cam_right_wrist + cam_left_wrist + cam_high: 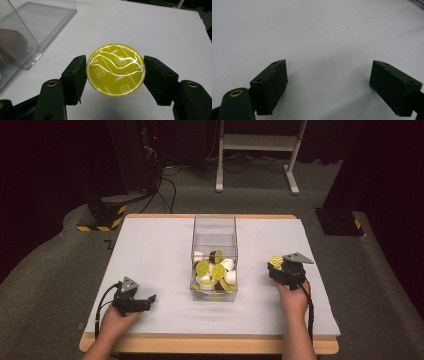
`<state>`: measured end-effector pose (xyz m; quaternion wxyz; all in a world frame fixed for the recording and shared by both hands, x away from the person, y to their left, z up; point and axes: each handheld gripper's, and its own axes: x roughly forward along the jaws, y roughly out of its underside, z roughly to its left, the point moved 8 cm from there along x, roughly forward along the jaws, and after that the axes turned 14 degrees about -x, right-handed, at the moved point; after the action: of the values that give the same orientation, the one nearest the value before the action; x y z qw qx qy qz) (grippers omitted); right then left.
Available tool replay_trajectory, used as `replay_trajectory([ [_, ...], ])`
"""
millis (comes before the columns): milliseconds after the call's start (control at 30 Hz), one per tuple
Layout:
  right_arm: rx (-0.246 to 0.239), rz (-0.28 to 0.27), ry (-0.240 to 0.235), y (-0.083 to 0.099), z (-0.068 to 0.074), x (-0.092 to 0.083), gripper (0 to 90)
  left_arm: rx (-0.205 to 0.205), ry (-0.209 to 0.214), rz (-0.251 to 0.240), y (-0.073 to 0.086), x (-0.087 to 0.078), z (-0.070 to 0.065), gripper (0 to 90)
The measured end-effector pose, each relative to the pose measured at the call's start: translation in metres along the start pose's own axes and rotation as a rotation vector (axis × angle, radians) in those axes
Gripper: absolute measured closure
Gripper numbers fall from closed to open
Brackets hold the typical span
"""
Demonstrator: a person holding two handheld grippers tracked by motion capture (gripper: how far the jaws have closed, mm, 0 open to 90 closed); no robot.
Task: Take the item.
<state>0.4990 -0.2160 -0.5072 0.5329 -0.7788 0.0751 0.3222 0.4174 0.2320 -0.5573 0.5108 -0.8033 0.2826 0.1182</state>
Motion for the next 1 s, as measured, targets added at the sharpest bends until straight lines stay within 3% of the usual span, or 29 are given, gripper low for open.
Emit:
replay_trajectory([
  [467,-0.006,0.108,0.058,0.025,-0.015,0.021,37.7,-0.005,0.000,-0.004,0.000,0.000,0.000,15.2],
  [1000,0.034,0.093,0.044,0.028,-0.017,0.021,36.3,-0.006,0.000,-0.005,0.000,0.000,0.000,15.3],
])
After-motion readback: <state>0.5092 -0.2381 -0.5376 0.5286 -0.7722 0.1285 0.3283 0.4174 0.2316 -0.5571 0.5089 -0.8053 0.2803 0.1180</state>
